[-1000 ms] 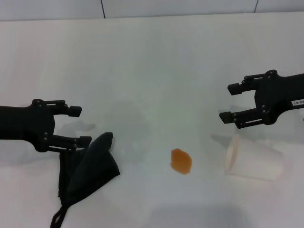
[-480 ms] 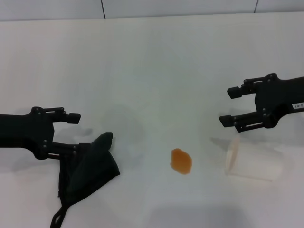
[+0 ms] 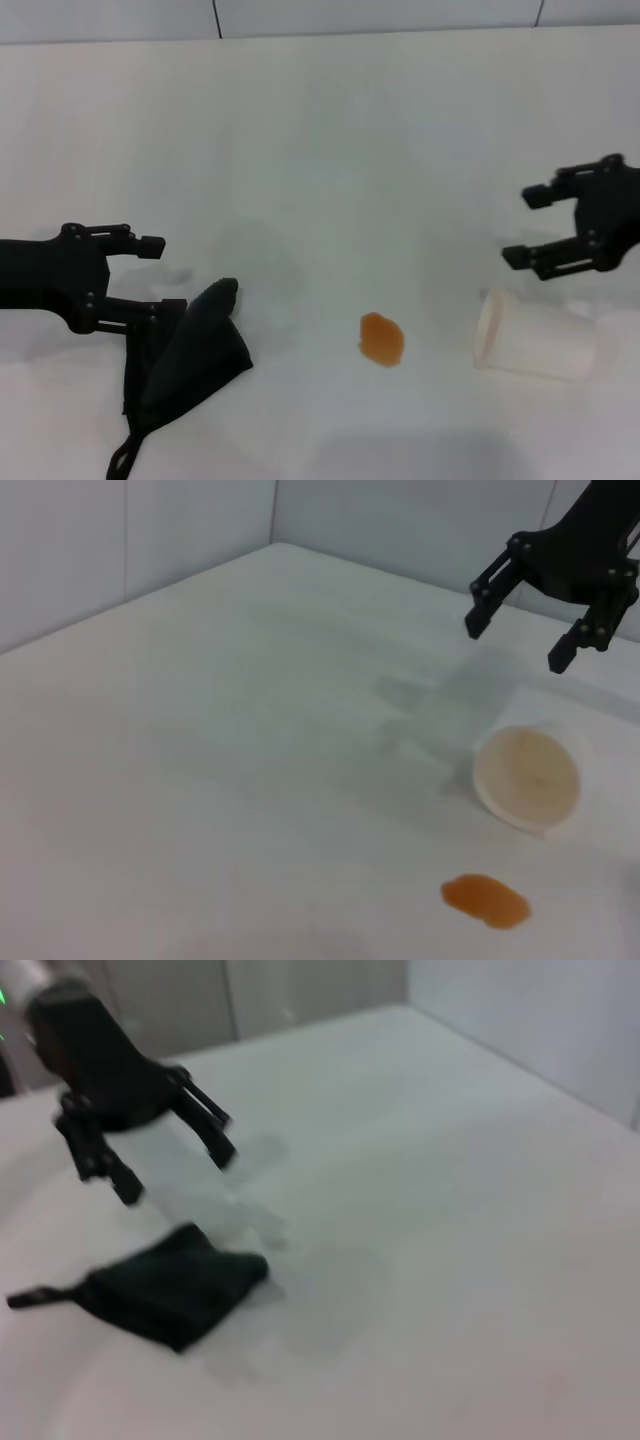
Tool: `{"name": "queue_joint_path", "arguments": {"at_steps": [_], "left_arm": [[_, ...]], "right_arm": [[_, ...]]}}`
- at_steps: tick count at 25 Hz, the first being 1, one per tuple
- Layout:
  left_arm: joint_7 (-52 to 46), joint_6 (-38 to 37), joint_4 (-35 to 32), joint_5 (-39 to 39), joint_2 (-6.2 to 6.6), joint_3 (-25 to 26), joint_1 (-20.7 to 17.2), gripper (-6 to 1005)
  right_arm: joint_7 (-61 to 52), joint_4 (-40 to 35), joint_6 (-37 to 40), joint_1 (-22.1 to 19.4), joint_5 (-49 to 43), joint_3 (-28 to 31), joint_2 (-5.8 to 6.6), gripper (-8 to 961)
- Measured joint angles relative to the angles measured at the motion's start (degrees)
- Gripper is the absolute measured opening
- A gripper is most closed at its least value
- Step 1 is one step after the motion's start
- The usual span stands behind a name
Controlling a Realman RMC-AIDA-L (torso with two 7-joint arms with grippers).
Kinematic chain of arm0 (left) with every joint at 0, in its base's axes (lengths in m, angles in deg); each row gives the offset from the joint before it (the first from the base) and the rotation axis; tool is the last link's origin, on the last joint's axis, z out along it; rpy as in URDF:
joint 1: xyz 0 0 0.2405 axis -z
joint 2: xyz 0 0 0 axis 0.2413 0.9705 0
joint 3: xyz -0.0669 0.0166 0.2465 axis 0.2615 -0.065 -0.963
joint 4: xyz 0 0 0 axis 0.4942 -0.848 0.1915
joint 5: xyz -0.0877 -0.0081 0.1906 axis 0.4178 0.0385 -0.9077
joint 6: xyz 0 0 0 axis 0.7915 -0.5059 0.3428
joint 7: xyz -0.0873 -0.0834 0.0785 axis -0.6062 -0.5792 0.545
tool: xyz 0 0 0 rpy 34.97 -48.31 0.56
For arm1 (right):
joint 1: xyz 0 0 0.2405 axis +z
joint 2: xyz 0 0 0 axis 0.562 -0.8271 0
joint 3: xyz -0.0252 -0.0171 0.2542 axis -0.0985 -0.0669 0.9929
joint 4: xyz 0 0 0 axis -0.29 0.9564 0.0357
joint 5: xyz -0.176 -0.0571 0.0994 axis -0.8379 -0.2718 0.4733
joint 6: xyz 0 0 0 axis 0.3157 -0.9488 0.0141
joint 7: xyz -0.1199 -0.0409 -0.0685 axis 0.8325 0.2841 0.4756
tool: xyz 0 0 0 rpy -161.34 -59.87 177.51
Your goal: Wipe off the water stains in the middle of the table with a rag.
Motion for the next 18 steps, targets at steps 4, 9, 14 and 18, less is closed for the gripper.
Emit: {"name": "queue_joint_path", "arguments": {"at_steps": [4,9,14,18], "left_arm": [[0.04,0.27,0.0,0.0,0.05,-0.02,0.19,886],[0.06,0.68,0.0,0.01,0.07,-0.03,0.35,886],[0.08,0.7,0.01,0.01,0.02,-0.12,0.54,886],[0.02,0.71,0.01,0.01,-0.13,-0.12,0.6,886]], "right_arm": [[-5.18,-4.01,4.17,0.06,-4.98,0.19,0.03,766],[-9.6,-6.54,9.05,0.52,-8.12,0.1,0.03,766],[-12.7,-8.06,11.3,0.89,-11.45,-1.76,-0.05,767],[-13.51,-8.16,12.21,0.99,-12.58,-3.45,-0.06,766]]}}
